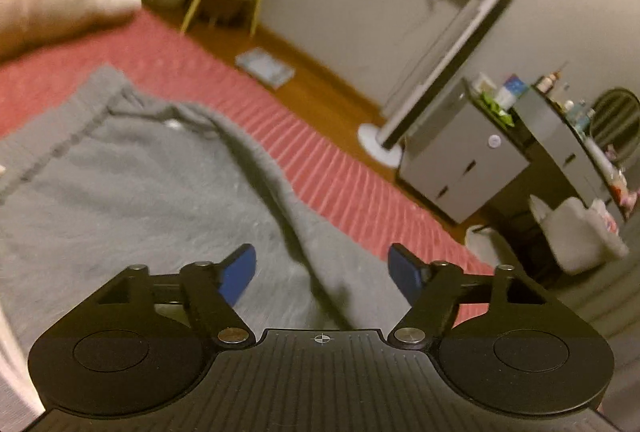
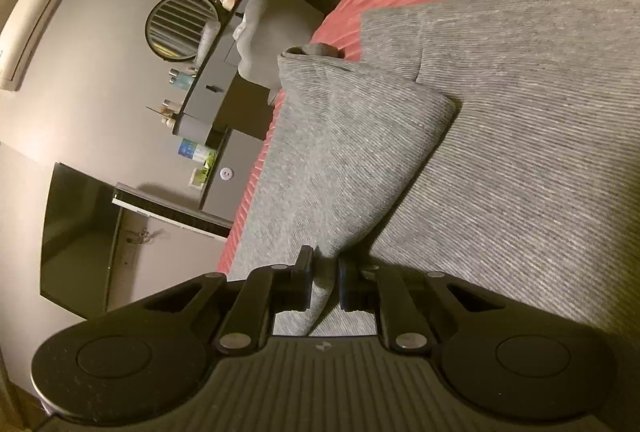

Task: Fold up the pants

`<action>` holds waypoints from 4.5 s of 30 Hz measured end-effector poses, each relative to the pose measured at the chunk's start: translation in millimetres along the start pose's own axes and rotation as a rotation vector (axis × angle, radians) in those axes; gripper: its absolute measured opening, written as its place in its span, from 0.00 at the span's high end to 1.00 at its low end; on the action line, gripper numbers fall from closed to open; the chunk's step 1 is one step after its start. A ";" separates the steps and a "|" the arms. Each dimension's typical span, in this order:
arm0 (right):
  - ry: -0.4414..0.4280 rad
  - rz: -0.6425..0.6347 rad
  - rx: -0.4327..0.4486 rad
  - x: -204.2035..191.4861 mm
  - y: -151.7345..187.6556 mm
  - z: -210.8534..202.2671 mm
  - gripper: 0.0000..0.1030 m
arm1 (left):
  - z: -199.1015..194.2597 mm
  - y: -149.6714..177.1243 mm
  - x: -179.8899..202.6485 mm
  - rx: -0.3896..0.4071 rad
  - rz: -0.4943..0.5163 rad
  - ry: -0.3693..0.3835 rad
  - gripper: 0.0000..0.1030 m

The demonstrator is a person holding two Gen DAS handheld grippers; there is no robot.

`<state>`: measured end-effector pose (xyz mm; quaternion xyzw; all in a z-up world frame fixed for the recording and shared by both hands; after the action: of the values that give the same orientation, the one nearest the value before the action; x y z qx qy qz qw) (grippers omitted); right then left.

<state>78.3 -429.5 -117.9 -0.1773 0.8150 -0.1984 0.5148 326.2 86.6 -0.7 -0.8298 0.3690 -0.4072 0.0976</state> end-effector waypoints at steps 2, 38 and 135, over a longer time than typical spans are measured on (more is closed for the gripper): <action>-0.014 0.027 -0.011 3.3 -2.4 0.7 0.88 | 19.6 -9.3 -2.9 -0.016 -0.049 -0.007 0.30; 0.172 -0.198 0.265 -30.2 -78.6 -118.2 0.95 | -179.8 113.7 -128.0 0.057 -0.085 0.042 0.90; -0.024 -0.981 -0.262 -93.4 69.6 -28.2 0.28 | -32.2 204.5 -15.7 0.182 0.620 -0.164 0.00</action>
<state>84.8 -319.7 -70.3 -0.6047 0.6477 -0.3107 0.3438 186.9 -43.0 -83.8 -0.6958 0.5571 -0.3213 0.3199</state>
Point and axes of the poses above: each gripper's, at about its wrist camera, not at the fingertips, and z roughly the way its jaws point, x to its right, y to its underside, the point moved 3 cm from there along z, roughly the way its jaws point, and after that the axes turned 12 degrees about -z, right-handed, at the moved point
